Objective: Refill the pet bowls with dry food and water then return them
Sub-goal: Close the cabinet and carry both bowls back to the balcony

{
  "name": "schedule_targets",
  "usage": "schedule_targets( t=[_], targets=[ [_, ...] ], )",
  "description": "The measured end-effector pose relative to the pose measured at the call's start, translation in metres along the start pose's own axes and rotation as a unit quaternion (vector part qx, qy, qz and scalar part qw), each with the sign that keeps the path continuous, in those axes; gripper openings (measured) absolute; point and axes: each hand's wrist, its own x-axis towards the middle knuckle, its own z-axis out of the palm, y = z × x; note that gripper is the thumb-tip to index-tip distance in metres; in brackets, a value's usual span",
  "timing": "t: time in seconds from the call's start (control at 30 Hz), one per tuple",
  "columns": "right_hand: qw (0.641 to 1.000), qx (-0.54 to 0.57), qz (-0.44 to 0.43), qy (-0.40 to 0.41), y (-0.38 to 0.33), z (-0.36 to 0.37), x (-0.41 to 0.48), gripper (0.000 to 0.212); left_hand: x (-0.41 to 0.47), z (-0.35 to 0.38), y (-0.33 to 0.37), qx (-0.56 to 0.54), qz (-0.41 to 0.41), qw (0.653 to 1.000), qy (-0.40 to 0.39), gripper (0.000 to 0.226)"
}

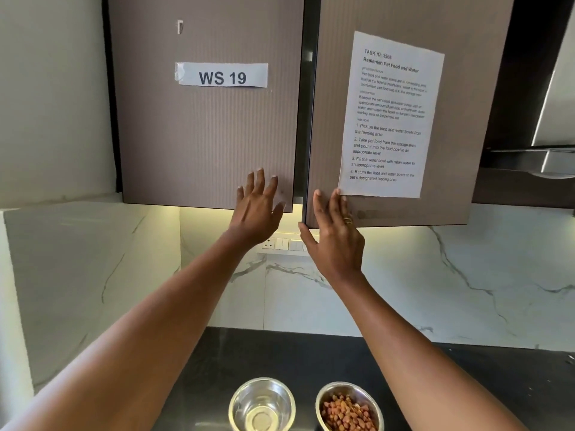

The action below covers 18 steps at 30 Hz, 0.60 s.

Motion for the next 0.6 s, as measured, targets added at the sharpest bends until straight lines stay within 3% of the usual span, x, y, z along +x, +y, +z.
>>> schedule_targets(
  t=[0.17,0.43,0.6],
  targets=[
    [0.999,0.002,-0.022,-0.043,0.005,0.021,0.008,0.064,0.028,0.026,-0.011,0.006,-0.010,1.000,-0.014,0.079],
    [0.995,0.003,-0.033,-0.094,0.014,0.053,0.021,0.059,0.042,0.064,-0.020,-0.031,-0.018,0.999,0.002,0.075],
    [0.992,-0.008,-0.039,-0.119,0.019,0.072,0.025,0.063,0.041,0.072,-0.018,0.015,-0.020,0.999,0.025,0.091]
  ],
)
